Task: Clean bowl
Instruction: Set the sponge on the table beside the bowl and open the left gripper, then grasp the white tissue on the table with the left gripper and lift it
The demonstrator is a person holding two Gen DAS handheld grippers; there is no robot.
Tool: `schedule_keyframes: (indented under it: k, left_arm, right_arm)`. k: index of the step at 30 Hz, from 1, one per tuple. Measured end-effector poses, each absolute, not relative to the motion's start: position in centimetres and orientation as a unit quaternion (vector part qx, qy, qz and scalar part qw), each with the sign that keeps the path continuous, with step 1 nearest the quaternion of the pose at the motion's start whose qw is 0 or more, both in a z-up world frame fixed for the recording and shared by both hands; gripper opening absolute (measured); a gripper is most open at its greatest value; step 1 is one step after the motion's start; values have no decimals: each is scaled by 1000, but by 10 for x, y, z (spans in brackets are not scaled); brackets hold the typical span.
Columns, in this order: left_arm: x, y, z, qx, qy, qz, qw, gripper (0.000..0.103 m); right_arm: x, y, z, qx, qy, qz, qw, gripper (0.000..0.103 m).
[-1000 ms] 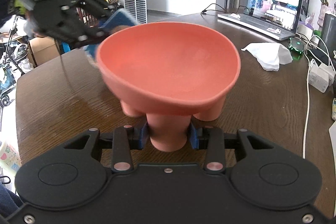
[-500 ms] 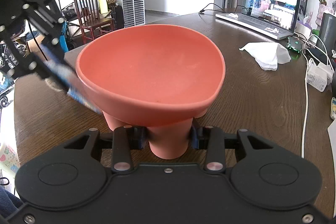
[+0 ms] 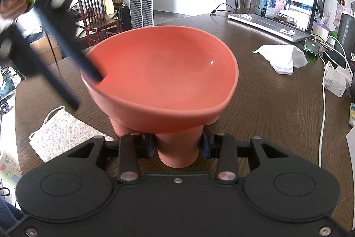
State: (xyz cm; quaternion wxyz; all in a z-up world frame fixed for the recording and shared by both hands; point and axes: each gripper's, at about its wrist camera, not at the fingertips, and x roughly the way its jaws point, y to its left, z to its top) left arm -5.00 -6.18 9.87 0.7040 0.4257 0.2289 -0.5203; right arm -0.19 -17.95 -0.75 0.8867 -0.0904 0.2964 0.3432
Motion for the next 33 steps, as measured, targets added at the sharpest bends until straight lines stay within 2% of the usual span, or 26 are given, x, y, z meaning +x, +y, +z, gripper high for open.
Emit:
schedule_keyframes:
  k: [7, 11, 12, 13, 15, 17, 19, 20, 25, 33]
  left_arm:
    - [-31, -63, 123, 430, 189, -491, 734, 11]
    - [7, -52, 133, 384, 147, -428, 805, 12]
    - [15, -50, 132, 376, 137, -409, 820, 17]
    - [21, -48, 130, 373, 129, -386, 834, 35]
    - [35, -47, 121, 367, 120, -340, 858, 58]
    - [46, -46, 108, 367, 120, -308, 870, 64]
    - [51, -48, 93, 383, 113, -300, 867, 86]
    - [52, -49, 89, 389, 109, -299, 865, 89]
    - [92, -55, 74, 359, 128, -327, 865, 93]
    - [227, -92, 50, 254, 268, -326, 870, 94]
  right_arm:
    - [-1, -179, -7, -90, 297, 344, 886, 43]
    - [-1, -178, -8, -91, 297, 344, 886, 43]
    - [-1, -178, -8, -91, 296, 344, 886, 43]
    - [-1, -178, -8, -91, 296, 344, 886, 43]
    - [-2, -178, -8, -91, 296, 344, 886, 43]
    - [-2, -178, -8, -91, 296, 344, 886, 43]
    - [-3, -178, -7, -92, 296, 344, 886, 43]
    - [-3, -178, -7, -92, 296, 344, 886, 43]
    - [-3, -178, -7, -92, 296, 344, 886, 44]
    - [-1, -179, -7, -92, 296, 344, 886, 44]
